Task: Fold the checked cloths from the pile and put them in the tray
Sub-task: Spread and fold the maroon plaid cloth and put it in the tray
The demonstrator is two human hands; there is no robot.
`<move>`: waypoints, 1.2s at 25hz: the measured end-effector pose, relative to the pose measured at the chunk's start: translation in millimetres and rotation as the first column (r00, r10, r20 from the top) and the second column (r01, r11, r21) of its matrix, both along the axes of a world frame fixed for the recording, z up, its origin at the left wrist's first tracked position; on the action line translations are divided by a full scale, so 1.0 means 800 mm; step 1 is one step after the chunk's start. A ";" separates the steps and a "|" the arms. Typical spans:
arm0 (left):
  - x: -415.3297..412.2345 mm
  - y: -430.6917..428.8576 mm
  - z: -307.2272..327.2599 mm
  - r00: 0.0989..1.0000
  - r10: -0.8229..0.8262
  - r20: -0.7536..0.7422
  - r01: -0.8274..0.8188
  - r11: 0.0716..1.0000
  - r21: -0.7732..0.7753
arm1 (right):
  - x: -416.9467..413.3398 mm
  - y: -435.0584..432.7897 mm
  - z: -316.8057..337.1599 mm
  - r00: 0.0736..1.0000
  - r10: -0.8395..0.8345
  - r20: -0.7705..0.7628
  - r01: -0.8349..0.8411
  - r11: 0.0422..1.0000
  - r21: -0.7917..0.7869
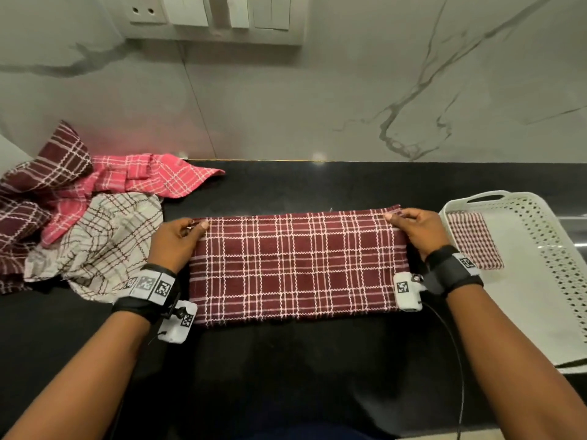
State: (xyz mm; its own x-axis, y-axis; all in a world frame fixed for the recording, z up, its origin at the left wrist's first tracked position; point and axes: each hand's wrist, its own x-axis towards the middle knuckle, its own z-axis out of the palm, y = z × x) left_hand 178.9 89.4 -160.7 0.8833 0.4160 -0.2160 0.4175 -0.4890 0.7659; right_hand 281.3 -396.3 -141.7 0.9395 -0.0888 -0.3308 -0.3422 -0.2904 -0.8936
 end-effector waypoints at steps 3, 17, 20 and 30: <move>0.019 0.002 -0.007 0.998 0.020 -0.065 -0.012 0.993 0.121 | 0.028 0.012 -0.018 1.000 0.009 -0.004 -0.009 0.988 -0.153; -0.003 -0.147 0.022 0.856 -0.505 -0.113 0.505 0.768 0.393 | -0.067 0.204 0.006 0.722 0.692 -0.003 -0.540 0.561 -0.627; -0.020 -0.180 -0.009 0.717 -0.553 -0.424 0.690 0.647 0.324 | -0.088 0.245 -0.024 0.537 0.806 -0.248 -0.712 0.275 -0.646; -0.106 -0.089 -0.007 0.809 -0.332 -0.486 0.551 0.716 0.428 | -0.125 0.046 -0.012 0.804 0.496 -0.329 -0.510 0.290 -0.810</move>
